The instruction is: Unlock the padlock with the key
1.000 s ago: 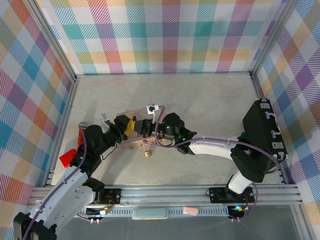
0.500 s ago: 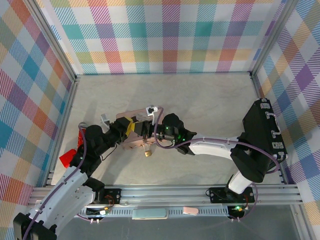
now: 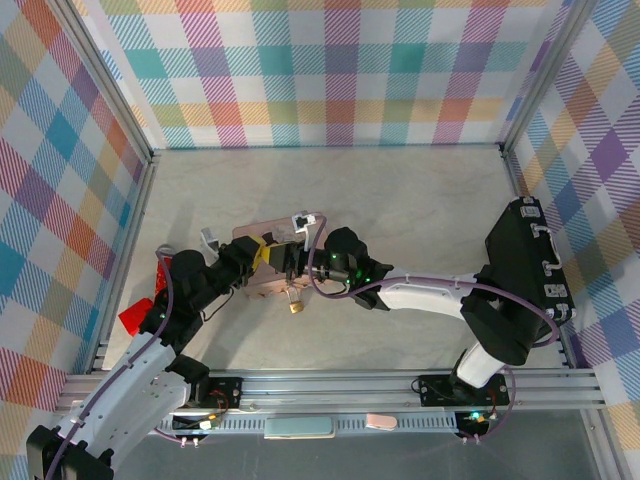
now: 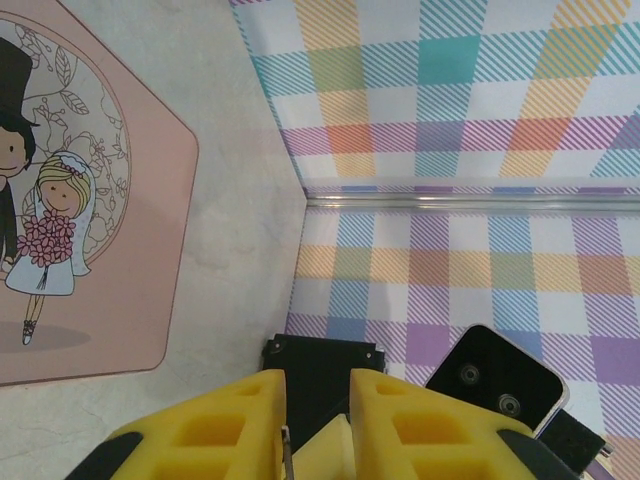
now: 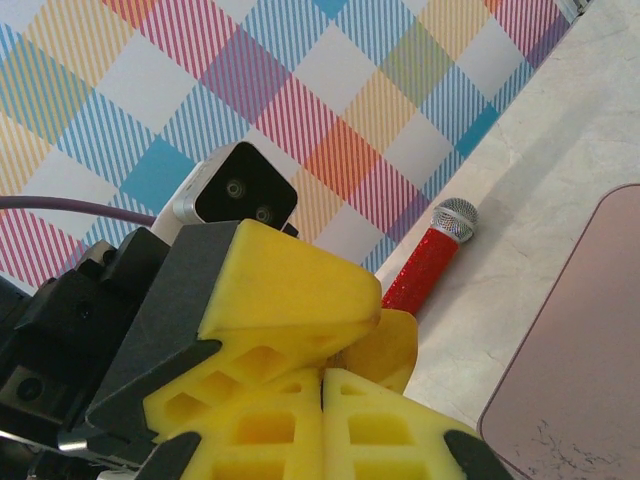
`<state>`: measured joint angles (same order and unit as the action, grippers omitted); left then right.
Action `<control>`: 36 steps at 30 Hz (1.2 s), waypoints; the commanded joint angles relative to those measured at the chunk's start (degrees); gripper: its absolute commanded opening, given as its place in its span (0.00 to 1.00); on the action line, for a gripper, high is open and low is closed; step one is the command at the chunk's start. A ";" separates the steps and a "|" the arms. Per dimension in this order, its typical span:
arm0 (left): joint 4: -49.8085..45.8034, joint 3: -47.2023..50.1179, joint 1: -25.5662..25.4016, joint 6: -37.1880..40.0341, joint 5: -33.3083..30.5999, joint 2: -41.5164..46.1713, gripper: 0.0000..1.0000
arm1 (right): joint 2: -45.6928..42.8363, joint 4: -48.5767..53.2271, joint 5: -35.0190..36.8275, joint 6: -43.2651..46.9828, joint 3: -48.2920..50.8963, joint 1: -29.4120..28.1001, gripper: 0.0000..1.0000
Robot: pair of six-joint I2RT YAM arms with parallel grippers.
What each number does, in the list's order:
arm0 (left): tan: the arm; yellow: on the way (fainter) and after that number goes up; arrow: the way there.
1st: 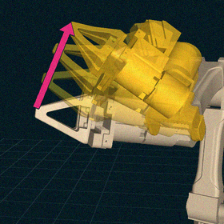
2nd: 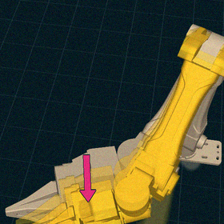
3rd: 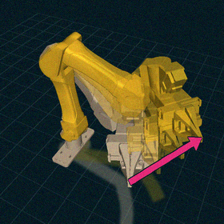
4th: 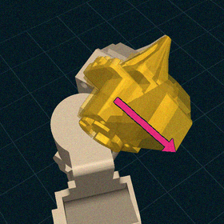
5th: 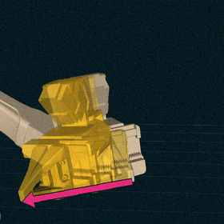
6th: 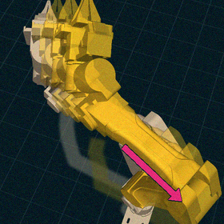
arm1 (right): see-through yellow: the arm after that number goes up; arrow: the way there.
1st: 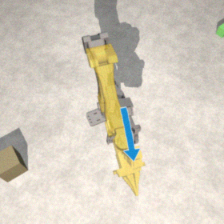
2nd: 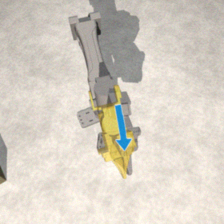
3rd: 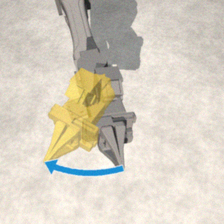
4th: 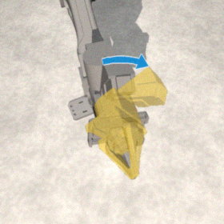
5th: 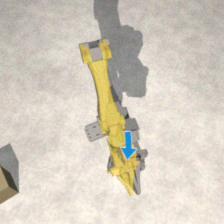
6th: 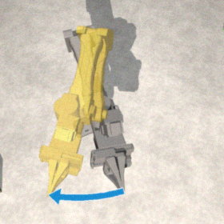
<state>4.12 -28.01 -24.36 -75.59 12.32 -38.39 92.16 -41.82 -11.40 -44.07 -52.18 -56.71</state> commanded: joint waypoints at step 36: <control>-10.59 -5.65 -0.51 4.60 -2.73 -0.46 0.03 | -5.38 -5.29 6.21 12.65 6.25 -0.52 0.26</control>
<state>-2.46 -30.63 -24.36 -73.56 10.59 -38.35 88.92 -41.98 -7.84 -38.85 -48.42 -56.99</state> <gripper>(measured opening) 0.063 0.244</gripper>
